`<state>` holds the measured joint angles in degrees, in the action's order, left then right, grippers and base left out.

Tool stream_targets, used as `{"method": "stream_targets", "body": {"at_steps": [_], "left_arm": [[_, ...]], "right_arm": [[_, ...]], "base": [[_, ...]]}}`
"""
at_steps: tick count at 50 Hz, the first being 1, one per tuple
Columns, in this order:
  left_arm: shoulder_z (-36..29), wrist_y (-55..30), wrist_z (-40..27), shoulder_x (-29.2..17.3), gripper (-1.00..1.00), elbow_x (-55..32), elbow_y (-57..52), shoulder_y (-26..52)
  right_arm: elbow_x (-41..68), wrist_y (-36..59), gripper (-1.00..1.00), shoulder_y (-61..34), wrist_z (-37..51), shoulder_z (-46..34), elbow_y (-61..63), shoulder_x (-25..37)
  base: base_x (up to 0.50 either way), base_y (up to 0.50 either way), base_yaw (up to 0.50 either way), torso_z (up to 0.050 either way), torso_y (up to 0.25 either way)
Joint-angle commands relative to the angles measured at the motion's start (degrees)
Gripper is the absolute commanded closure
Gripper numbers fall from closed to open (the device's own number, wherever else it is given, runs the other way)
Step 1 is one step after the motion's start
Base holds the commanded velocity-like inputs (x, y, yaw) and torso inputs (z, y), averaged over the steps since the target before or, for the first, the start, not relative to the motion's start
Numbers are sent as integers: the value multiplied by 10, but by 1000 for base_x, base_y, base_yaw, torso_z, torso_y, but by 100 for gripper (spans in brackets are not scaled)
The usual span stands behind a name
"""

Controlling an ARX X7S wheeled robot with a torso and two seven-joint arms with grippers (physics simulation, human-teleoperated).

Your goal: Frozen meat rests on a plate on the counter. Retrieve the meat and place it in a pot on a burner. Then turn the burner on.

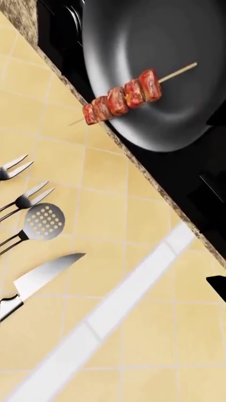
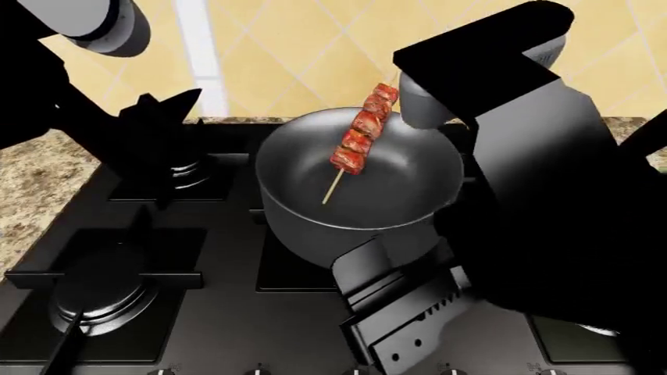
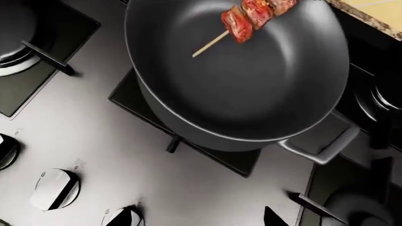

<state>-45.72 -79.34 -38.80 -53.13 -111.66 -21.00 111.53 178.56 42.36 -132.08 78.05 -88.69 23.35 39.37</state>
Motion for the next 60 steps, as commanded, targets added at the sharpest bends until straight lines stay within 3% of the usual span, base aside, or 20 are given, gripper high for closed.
{"method": "stream_targets", "body": {"at_steps": [1, 22, 25, 27, 36, 40, 60], "left_arm": [[5, 2, 23, -11, -100, 24, -6, -16], [-12, -6, -11, -36, -100, -27, -5, 19], [-13, -7, -10, -37, -100, -25, -4, 20], [-11, -5, -6, -41, -100, -17, -6, 13], [-12, -3, -3, -44, -100, -13, -8, 10], [-14, -3, -3, -44, -100, -13, -8, 11], [-19, -1, -2, -46, -100, -13, -8, 16]], "right_arm": [[-17, -70, -100, 35, -15, -16, 64, -13], [-16, -89, -100, 48, -25, -16, 93, -29], [-38, -102, -100, 62, -34, -15, 106, -25], [-107, -86, -100, 83, -55, -7, 109, -13], [-143, -83, -100, 88, -59, 2, 114, -9], [-147, -52, -100, 85, -60, -2, 107, -18], [-98, -136, -100, 107, -49, -3, 152, -8]], "base": [[0, 0, 0, 0, 0], [0, 0, 0, 0, 0], [0, 0, 0, 0, 0], [0, 0, 0, 0, 0], [0, 0, 0, 0, 0], [0, 0, 0, 0, 0], [0, 0, 0, 0, 0]]}}
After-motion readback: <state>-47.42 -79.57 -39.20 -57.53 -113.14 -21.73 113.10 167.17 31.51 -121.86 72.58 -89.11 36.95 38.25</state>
